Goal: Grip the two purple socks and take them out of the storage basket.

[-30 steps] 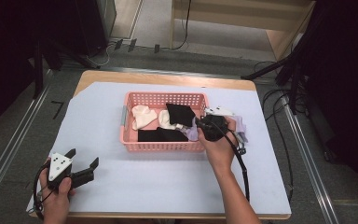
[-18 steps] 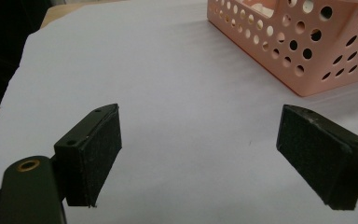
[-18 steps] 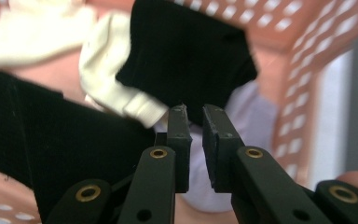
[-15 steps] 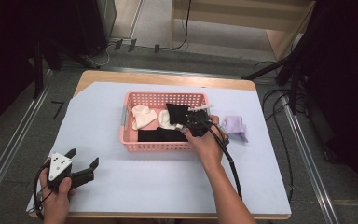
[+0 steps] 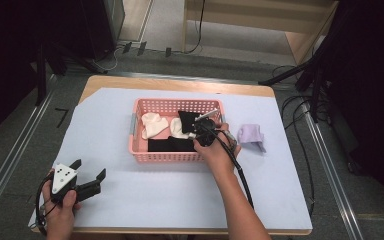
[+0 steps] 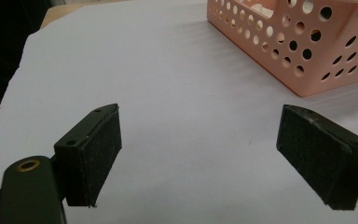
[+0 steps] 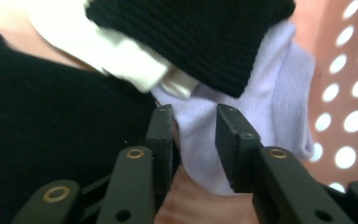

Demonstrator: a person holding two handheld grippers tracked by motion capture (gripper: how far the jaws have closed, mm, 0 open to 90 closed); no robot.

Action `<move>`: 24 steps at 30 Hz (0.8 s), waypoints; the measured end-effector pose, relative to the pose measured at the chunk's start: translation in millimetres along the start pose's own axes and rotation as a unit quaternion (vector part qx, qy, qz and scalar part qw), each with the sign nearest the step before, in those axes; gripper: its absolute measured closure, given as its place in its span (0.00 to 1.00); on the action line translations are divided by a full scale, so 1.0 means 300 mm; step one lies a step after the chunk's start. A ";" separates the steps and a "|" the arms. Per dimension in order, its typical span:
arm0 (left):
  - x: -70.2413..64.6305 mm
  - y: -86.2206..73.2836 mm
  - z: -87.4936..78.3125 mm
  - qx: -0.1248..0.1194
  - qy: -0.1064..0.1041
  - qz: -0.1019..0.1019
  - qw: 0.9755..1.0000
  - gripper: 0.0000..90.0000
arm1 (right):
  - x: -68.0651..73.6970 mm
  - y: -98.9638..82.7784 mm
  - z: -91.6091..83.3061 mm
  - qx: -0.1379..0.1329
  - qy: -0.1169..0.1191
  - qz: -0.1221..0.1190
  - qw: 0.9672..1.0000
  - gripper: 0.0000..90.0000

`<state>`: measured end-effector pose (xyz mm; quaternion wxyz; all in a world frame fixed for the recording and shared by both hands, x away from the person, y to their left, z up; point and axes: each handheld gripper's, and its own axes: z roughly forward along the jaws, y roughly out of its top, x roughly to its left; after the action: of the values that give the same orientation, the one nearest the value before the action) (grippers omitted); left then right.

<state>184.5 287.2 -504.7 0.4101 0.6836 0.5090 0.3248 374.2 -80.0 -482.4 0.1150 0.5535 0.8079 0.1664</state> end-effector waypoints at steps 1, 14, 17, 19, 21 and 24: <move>0.000 0.000 0.000 0.000 0.000 0.001 1.000 0.17 | -0.001 0.004 0.003 0.008 0.001 -0.002 1.000 0.80; 0.003 0.000 0.001 -0.001 -0.001 -0.003 1.000 0.17 | -0.034 -0.050 -0.040 -0.138 0.088 0.017 0.986 0.99; 0.003 0.001 0.000 0.001 -0.001 -0.002 1.000 0.17 | -0.043 -0.059 -0.072 -0.183 0.115 0.021 0.976 0.99; 0.002 0.001 0.001 0.001 0.000 -0.001 1.000 0.17 | -0.038 -0.061 -0.096 -0.201 0.101 0.020 0.974 0.99; 0.001 0.001 0.001 0.001 0.001 -0.002 1.000 0.17 | -0.040 -0.061 -0.109 -0.210 0.101 0.024 0.972 0.99; 0.001 0.001 0.001 0.002 0.001 0.000 1.000 0.17 | -0.045 -0.062 -0.150 -0.239 0.120 0.031 0.963 0.99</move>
<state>184.9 287.4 -504.6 0.4084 0.6839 0.5103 0.3242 346.5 -105.1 -448.6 0.1411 0.5110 0.7348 0.4231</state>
